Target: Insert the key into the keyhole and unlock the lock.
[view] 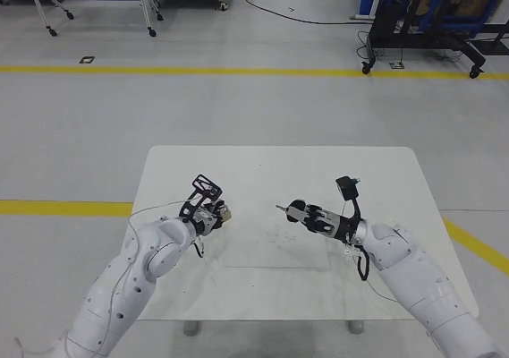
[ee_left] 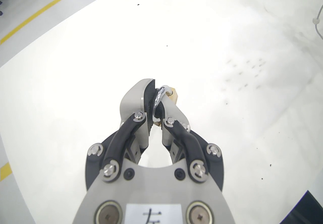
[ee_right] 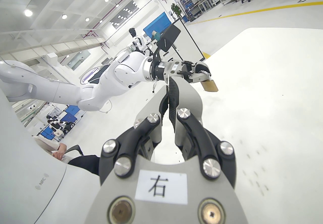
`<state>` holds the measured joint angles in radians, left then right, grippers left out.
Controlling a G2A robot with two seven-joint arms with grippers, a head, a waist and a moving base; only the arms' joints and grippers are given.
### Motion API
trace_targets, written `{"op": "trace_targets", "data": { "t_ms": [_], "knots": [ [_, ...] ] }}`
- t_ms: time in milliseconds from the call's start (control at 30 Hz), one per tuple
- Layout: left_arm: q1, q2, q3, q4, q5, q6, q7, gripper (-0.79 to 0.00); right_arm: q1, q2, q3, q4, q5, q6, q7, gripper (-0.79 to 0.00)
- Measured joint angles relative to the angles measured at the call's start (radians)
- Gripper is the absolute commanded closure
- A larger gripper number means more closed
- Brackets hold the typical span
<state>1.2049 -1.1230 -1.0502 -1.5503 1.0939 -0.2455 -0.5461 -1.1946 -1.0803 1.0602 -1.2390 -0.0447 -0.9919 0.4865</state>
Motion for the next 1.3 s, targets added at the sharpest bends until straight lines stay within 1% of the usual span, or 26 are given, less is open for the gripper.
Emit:
{"op": "trace_targets", "data": {
  "t_ms": [67, 167, 200, 300, 400, 467, 767, 800, 867, 933, 967, 1000, 1100, 1167, 1200, 1300],
  "knots": [
    [-0.005, -0.006, -0.020, 0.025, -0.062, 0.007, 0.014, 0.000, 0.000, 0.000, 0.000, 0.000, 0.000, 0.000, 0.000, 0.000],
    [-0.062, -0.024, -0.036, 0.126, -0.321, -0.004, -0.033, 0.000, -0.018, -0.003, 0.004, 0.003, 0.025, 0.026, -0.040, 0.000],
    [-0.094, -0.034, -0.030, 0.178, -0.443, -0.015, -0.060, 0.000, -0.024, -0.006, 0.006, 0.003, 0.025, 0.040, -0.071, 0.000],
    [-0.181, -0.063, 0.004, 0.315, -0.703, -0.034, -0.130, 0.000, -0.035, -0.017, -0.005, -0.010, 0.031, 0.045, -0.146, 0.000],
    [-0.258, -0.092, 0.048, 0.432, -0.851, -0.031, -0.115, 0.000, -0.029, -0.030, -0.024, -0.010, 0.017, 0.048, -0.192, 0.000],
    [-0.269, -0.096, 0.056, 0.455, -0.883, -0.030, -0.112, 0.000, -0.026, -0.033, -0.027, -0.010, 0.010, 0.046, -0.201, 0.000],
    [-0.262, -0.095, 0.053, 0.447, -0.872, -0.028, -0.112, 0.000, -0.026, -0.032, -0.027, -0.010, 0.011, 0.045, -0.201, 0.000],
    [-0.254, -0.099, 0.050, 0.453, -0.892, -0.017, -0.117, 0.000, -0.026, -0.032, -0.027, -0.010, 0.011, 0.045, -0.201, 0.000],
    [-0.256, -0.109, 0.037, 0.476, -0.982, 0.002, -0.164, 0.000, -0.028, -0.034, -0.029, -0.019, 0.019, 0.047, -0.207, 0.000],
    [-0.279, -0.127, 0.008, 0.539, -1.184, 0.045, -0.250, 0.000, -0.028, -0.038, -0.026, -0.030, 0.043, 0.051, -0.233, 0.000],
    [-0.297, -0.136, -0.004, 0.574, -1.300, 0.078, -0.287, 0.000, -0.027, -0.040, -0.021, -0.029, 0.056, 0.057, -0.248, 0.000],
    [-0.322, -0.148, -0.011, 0.621, -1.454, 0.129, -0.336, 0.000, -0.025, -0.041, -0.014, -0.027, 0.071, 0.065, -0.265, 0.000],
    [-0.394, -0.176, 0.011, 0.736, -1.731, 0.228, -0.429, 0.000, -0.024, -0.043, 0.006, -0.023, 0.082, 0.096, -0.291, 0.000],
    [-0.430, -0.199, 0.032, 0.797, -1.835, 0.281, -0.461, 0.000, -0.033, -0.044, 0.020, -0.029, 0.085, 0.109, -0.319, 0.000],
    [-0.456, -0.214, 0.047, 0.834, -1.895, 0.325, -0.495, 0.000, -0.045, -0.044, 0.030, -0.032, 0.097, 0.109, -0.339, 0.000],
    [-0.506, -0.257, 0.090, 0.913, -2.003, 0.439, -0.580, 0.000, -0.071, -0.041, 0.058, -0.028, 0.105, 0.119, -0.364, 0.000]
  ]
}}
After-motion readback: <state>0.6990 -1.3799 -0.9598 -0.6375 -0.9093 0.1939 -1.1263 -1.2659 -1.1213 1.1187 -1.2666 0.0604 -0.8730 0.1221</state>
